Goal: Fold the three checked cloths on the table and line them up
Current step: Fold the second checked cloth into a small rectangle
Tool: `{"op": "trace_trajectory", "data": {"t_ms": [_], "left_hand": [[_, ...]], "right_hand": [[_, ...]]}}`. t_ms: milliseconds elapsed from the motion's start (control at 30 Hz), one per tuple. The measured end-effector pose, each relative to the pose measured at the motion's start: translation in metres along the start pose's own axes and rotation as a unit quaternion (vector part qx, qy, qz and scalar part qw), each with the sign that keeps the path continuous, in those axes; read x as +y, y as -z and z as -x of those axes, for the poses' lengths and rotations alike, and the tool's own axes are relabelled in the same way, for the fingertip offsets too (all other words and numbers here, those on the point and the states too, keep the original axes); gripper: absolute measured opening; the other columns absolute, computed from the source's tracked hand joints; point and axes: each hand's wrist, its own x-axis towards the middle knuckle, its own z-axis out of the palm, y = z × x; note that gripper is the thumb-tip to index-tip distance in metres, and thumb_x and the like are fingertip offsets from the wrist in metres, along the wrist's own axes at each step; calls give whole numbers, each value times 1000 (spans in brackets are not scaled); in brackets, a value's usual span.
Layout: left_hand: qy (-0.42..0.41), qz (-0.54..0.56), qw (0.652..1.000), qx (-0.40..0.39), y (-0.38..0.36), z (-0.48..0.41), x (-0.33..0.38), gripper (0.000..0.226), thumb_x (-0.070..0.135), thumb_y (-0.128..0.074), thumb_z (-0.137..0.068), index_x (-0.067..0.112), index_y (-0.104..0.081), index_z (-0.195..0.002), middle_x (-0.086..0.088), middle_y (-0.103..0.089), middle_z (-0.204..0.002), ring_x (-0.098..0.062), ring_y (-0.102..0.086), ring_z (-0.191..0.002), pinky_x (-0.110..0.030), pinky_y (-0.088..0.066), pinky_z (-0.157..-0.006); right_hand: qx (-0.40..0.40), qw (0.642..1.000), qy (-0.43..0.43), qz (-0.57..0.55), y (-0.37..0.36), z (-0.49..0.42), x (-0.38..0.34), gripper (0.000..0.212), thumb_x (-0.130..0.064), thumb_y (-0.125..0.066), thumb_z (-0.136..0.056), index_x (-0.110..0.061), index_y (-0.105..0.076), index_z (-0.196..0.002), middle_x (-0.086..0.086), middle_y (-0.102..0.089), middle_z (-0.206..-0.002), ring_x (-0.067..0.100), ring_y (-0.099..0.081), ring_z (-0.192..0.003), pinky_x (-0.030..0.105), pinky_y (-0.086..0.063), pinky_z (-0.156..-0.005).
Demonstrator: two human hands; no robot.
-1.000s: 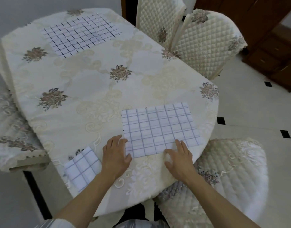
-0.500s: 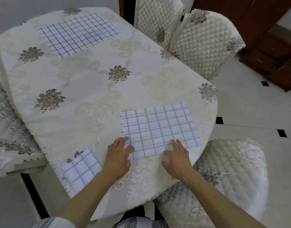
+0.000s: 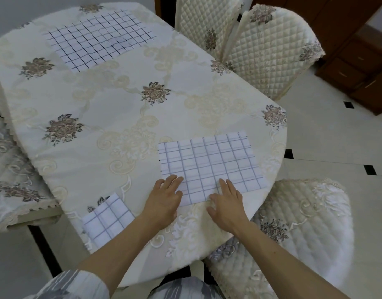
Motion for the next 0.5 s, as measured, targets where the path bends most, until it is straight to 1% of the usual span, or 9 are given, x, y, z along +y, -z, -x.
{"op": "trace_trajectory", "data": {"t_ms": [67, 167, 233, 333, 500], "left_hand": [[0, -8, 1000, 11, -4, 0, 0, 40, 4, -82, -35, 10, -68, -72, -16, -60, -130, -35, -52, -123, -48, -48, -89], [9, 7, 999, 38, -9, 1, -2, 33, -3, -79, -45, 9, -67, -73, -16, -61, -127, -35, -50, -121, -47, -46, -89], [18, 30, 998, 55, -9, 4, -5, 27, 3, -80, -52, 9, -67, -75, -16, -63, -125, -36, -54, -118, -47, -46, -87], [39, 77, 993, 75, -4, 6, -9, 26, 11, -84, -54, 13, -66, -73, -11, -63, -122, -32, -54, -116, -42, -45, -85], [43, 151, 982, 107, 14, 4, -8, 20, 14, -82, -62, 17, -64, -70, -5, -62, -124, -25, -49, -121, -41, -43, -86]], "right_hand": [[0, 1000, -1, -2, 1, 0, -1, 38, -43, -49, -95, -22, -59, -125, 15, -2, -163, 32, 6, -150, 46, -9, -118], [0, 1000, -2, -3, 1, 2, -1, 38, -41, -49, -95, -23, -57, -128, 14, -2, -163, 31, 6, -150, 46, -8, -118], [1, 1000, -1, -9, 0, 3, 0, 38, -40, -50, -95, -23, -57, -128, 14, -3, -163, 32, 6, -150, 46, -9, -118], [-4, 1000, 1, -9, 1, 5, 2, 39, -40, -52, -93, -25, -55, -130, 13, -2, -163, 32, 6, -150, 46, -9, -118], [-6, 1000, -6, 3, 5, 7, 3, 47, -44, -57, -90, -22, -54, -131, 14, -4, -163, 31, 3, -150, 45, -9, -118]]}}
